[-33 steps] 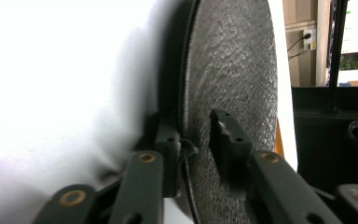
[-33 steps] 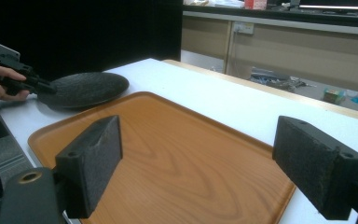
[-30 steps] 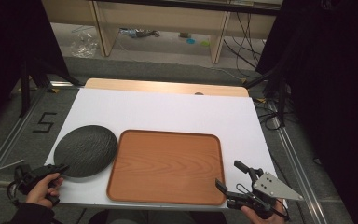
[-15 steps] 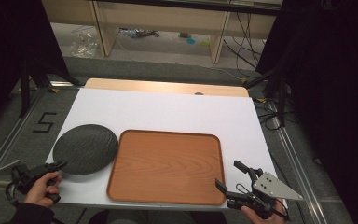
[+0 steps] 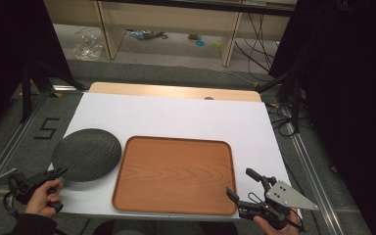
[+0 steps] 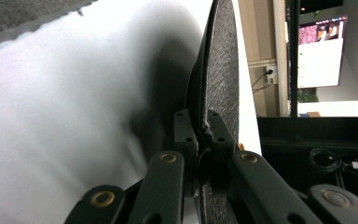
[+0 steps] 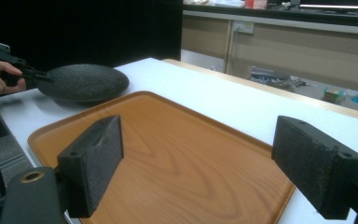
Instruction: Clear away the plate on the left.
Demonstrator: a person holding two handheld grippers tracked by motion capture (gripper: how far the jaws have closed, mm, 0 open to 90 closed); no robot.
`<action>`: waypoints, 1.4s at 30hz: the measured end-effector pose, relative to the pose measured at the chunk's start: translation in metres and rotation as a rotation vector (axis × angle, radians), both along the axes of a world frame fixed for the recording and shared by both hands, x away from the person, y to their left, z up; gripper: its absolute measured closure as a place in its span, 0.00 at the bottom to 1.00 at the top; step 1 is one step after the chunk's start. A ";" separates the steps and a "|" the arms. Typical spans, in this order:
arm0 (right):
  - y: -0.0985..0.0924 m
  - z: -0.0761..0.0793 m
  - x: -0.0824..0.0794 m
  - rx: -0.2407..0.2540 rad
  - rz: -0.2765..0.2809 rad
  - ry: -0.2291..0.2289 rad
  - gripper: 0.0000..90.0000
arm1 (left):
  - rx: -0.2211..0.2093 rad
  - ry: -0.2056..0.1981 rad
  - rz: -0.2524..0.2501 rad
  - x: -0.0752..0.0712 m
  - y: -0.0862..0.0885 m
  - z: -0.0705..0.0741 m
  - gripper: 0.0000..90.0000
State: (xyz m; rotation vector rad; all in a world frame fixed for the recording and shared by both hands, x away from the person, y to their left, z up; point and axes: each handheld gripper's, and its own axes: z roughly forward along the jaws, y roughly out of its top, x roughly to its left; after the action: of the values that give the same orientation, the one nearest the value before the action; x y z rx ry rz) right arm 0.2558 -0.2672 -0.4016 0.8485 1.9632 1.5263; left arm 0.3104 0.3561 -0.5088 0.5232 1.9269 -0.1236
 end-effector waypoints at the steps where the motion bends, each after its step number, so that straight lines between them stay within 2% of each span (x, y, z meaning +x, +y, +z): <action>1: 0.000 0.000 0.000 0.000 -0.003 -0.005 0.20 | -0.009 -0.012 0.005 0.000 0.000 0.001 0.96; 6: -0.001 0.000 0.000 -0.004 -0.006 -0.002 0.20 | -0.049 -0.081 0.003 0.001 0.000 0.006 0.96; 10: -0.001 0.000 0.000 -0.003 -0.007 -0.003 0.20 | -0.071 -0.123 -0.026 0.000 -0.004 0.011 0.96; 14: -0.001 0.000 0.000 -0.002 -0.008 -0.004 0.20 | -0.104 -0.144 -0.049 0.001 -0.010 0.013 0.96; 19: -0.001 0.000 0.000 0.001 -0.006 -0.007 0.20 | -0.121 -0.139 -0.083 0.000 -0.022 0.016 0.96; 21: -0.001 0.000 0.000 -0.003 -0.009 -0.004 0.20 | -0.112 -0.145 -0.111 0.001 -0.027 0.016 0.95; 22: -0.001 0.000 0.000 0.000 -0.006 -0.003 0.20 | -0.131 -0.151 -0.109 0.002 -0.031 0.018 0.95; 27: -0.001 0.000 0.000 -0.004 -0.009 -0.004 0.20 | -0.107 -0.180 -0.185 0.004 -0.043 0.021 0.94; 30: -0.001 0.000 0.000 -0.003 -0.012 -0.003 0.20 | -0.102 -0.177 -0.214 0.005 -0.052 0.023 0.95; 34: -0.001 0.000 0.000 -0.002 -0.012 -0.006 0.20 | -0.069 -0.169 -0.251 0.006 -0.062 0.026 0.95; 37: -0.001 0.000 0.000 -0.006 -0.010 -0.003 0.20 | -0.062 -0.177 -0.288 0.007 -0.068 0.026 0.94; 39: -0.001 0.000 0.001 -0.004 -0.012 -0.003 0.19 | -0.085 -0.201 -0.309 0.008 -0.073 0.026 0.94; 40: -0.001 0.000 0.001 -0.005 -0.013 0.002 0.20 | -0.064 -0.187 -0.313 0.008 -0.076 0.027 0.95; 41: 0.000 -0.001 0.000 -0.006 -0.016 0.005 0.20 | -0.073 -0.202 -0.329 0.009 -0.078 0.026 0.95; 42: -0.001 0.000 0.000 -0.006 -0.013 0.000 0.20 | -0.062 -0.191 -0.331 0.009 -0.082 0.027 0.95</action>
State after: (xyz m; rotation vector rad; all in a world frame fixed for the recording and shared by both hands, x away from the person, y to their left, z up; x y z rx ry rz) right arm 0.2560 -0.2678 -0.4021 0.8575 1.9577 1.5127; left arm 0.3195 0.2746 -0.4814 0.7817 1.6341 -0.3329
